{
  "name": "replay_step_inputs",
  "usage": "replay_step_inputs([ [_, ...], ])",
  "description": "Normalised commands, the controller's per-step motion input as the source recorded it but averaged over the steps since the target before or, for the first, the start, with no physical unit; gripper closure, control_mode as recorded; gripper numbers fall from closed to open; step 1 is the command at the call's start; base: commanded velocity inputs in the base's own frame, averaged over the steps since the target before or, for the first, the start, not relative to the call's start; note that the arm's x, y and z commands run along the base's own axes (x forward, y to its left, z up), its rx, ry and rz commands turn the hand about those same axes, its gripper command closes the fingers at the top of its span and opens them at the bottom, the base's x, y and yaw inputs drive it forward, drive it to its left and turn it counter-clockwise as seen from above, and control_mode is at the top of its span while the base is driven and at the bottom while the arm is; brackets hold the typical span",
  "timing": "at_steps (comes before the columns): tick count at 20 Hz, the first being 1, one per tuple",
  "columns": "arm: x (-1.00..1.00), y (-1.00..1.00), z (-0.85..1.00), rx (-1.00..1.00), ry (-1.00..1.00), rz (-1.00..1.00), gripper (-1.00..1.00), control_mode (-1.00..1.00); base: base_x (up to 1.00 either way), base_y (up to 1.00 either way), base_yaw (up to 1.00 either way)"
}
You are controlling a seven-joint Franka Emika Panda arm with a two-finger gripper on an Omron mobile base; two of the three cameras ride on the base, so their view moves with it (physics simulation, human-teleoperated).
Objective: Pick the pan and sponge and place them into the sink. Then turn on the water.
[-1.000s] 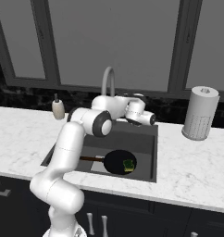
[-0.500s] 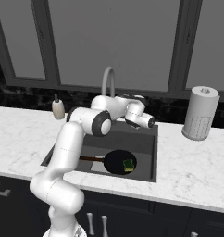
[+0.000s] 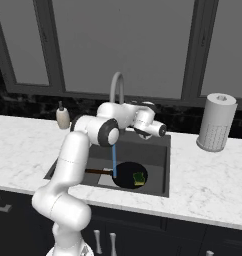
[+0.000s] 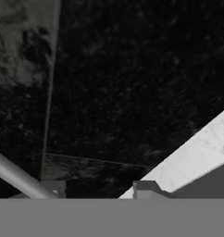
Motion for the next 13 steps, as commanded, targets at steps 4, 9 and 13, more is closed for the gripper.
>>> replay_step_inputs([
  [4, 0.00, -0.14, -0.23, 0.08, 0.05, -0.03, 1.00, -1.00, 0.00, 0.00, 0.00],
  [9, 0.00, 0.00, -0.02, 0.00, 0.00, 0.00, 1.00, -1.00, 0.00, 0.00, 0.00],
  [13, 0.00, 0.00, 0.00, 0.00, 0.00, 0.00, 1.00, -1.00, 0.00, 0.00, 0.00],
])
